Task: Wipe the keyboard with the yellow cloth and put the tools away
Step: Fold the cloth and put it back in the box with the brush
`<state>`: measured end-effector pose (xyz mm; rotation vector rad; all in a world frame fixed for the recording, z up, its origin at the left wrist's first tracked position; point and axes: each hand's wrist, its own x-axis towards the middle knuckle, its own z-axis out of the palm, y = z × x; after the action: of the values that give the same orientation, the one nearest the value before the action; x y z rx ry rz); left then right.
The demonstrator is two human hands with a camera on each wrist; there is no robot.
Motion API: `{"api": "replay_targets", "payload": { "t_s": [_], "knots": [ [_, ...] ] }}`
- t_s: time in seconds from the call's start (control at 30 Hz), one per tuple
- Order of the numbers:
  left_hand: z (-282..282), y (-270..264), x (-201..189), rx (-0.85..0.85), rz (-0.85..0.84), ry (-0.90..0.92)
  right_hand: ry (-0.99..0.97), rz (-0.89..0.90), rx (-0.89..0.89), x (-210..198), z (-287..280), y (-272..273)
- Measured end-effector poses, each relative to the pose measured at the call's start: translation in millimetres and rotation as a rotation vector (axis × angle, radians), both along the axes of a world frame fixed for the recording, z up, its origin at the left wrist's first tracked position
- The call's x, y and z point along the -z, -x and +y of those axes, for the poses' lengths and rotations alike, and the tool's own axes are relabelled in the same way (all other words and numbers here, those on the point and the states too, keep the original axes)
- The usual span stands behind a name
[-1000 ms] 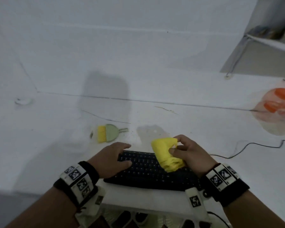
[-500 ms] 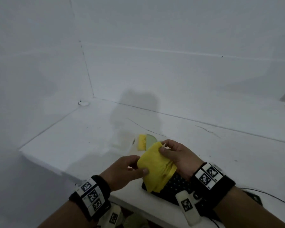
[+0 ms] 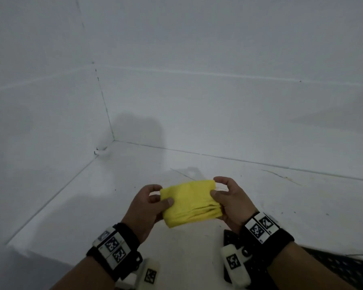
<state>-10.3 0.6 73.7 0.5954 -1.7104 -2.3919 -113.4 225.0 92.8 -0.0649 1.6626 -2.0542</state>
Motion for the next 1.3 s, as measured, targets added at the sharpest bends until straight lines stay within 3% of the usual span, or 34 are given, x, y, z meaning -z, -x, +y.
{"api": "replay_targets", "payload": {
  "t_s": [0.1,0.2,0.27,0.3,0.47,0.57,0.63,0.77,0.93,1.0,1.07,1.13,1.23,1.3],
  "knots": [
    [-16.1,16.6,-9.3,0.013,-0.005,-0.08,-0.121,0.134,0.047,-3.4,-15.2,-1.0],
    [-21.3,26.7,-22.3,0.093,0.01,-0.128,-0.461,0.607,-0.014,-12.7,-20.9,-13.8],
    [-16.5,32.4,-34.6,0.147,0.035,-0.107,-0.547,0.911,-0.067,-21.5,-28.7,-27.5],
    [-13.0,34.7,-40.6,0.165,0.049,-0.089,-0.54,0.952,-0.102,-25.2,-33.9,-32.8],
    [-0.1,39.8,-60.0,0.261,0.158,-0.124,-0.379,0.656,-0.05,-39.7,-45.3,-26.9],
    [4.4,38.6,-52.9,0.275,0.223,0.034,-0.172,0.51,-0.019,-41.6,-43.1,-21.8],
    [5.9,39.3,-49.3,0.232,0.257,0.144,-0.093,0.413,-0.024,-44.5,-40.5,-20.2],
    [-7.2,46.8,-56.0,0.115,0.203,0.161,-0.094,0.344,0.073,-51.1,-24.9,-7.8],
    [-25.3,56.5,-75.0,0.154,0.19,0.071,-0.142,0.332,0.089,-58.0,-0.7,19.7],
    [-18.7,60.1,-76.9,0.2,0.142,-0.048,-0.056,0.167,0.074,-58.6,0.1,24.6],
    [-7.6,56.0,-64.7,0.365,-0.037,-0.257,-0.009,-0.093,-0.032,-48.3,-0.3,23.7],
    [0.6,50.4,-40.6,0.444,-0.165,-0.333,-0.028,-0.177,-0.118,-25.3,3.7,23.1],
    [-2.7,51.4,-6.9,0.284,-0.241,-0.013,-0.212,-0.021,-0.037,-1.5,10.8,24.8],
    [-10.0,53.1,-2.9,0.204,-0.204,0.096,-0.167,0.007,-0.013,2.4,10.5,26.6]
  ]
}}
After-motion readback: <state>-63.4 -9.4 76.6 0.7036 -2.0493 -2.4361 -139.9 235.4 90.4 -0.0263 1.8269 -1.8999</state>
